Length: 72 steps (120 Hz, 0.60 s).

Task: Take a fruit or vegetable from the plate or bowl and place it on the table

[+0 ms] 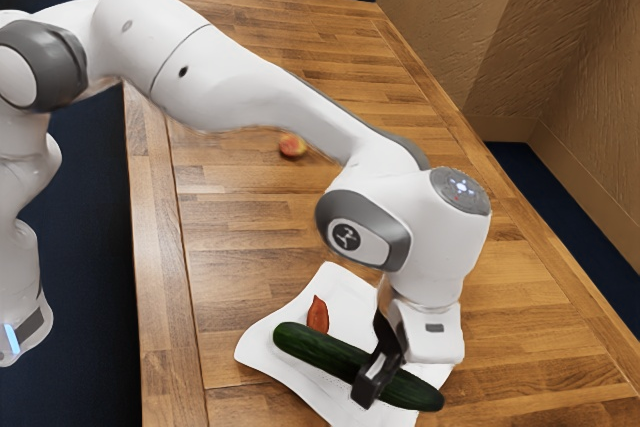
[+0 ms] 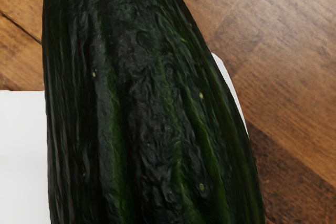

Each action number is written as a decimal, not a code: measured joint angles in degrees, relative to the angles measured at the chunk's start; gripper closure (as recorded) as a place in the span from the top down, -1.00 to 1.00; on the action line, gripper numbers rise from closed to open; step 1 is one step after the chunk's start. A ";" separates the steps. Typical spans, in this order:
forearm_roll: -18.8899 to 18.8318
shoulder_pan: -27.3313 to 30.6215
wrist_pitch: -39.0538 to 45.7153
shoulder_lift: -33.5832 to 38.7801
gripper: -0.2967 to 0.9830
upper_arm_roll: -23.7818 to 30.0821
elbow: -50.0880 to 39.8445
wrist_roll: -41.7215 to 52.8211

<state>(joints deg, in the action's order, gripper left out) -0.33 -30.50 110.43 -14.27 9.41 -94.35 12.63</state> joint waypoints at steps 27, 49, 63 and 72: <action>-1.22 -0.04 -4.31 -2.92 -0.20 7.19 8.16 -0.66; -8.73 -4.54 -7.01 -21.36 -0.21 17.33 29.23 -1.48; -11.30 -5.84 -8.13 -24.04 -0.17 18.47 32.40 -1.84; -11.94 -6.09 -8.61 -24.36 0.11 18.58 32.70 -1.99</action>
<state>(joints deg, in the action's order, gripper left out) -12.27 -36.59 101.83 -38.63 27.99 -61.65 10.64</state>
